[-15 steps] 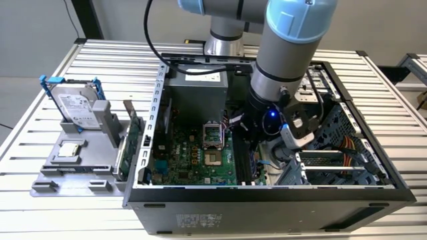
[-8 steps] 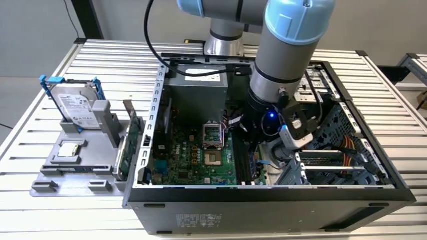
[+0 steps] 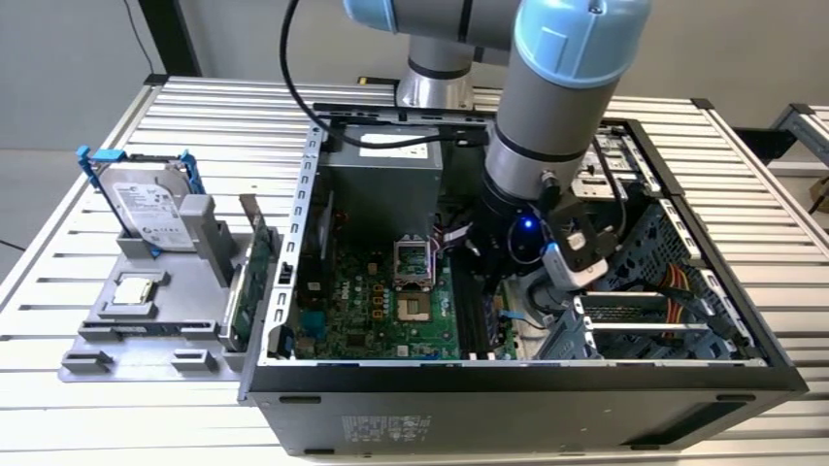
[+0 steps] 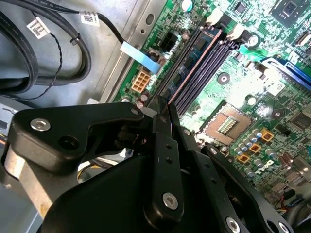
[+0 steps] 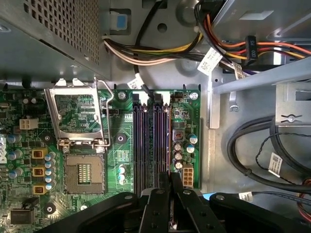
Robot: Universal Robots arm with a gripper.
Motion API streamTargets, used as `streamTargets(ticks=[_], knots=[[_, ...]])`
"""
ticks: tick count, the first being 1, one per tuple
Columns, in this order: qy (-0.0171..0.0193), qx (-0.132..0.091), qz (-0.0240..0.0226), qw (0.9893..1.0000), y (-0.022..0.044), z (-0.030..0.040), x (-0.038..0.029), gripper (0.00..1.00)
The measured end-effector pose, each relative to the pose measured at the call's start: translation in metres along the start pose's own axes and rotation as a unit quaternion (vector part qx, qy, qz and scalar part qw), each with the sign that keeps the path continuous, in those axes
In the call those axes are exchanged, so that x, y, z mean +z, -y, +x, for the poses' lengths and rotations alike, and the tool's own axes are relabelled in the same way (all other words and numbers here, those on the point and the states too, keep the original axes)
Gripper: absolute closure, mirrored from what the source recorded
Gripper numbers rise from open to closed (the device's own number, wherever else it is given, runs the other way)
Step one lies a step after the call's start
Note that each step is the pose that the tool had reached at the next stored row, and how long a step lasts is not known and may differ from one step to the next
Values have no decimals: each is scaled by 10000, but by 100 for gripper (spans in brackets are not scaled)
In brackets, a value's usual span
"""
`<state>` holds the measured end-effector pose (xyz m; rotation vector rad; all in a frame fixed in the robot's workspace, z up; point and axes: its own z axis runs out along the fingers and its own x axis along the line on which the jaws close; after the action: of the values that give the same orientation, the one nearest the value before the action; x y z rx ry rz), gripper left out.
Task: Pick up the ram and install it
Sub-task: 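Insert the ram into the slot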
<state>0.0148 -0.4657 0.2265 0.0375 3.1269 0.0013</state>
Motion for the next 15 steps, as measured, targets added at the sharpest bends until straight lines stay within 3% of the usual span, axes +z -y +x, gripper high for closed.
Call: streamTargets(ticks=[5,15], knots=[[-3,0,11,10000,3,-9,-42,100],[-3,-1,11,10000,13,14,-39,100]])
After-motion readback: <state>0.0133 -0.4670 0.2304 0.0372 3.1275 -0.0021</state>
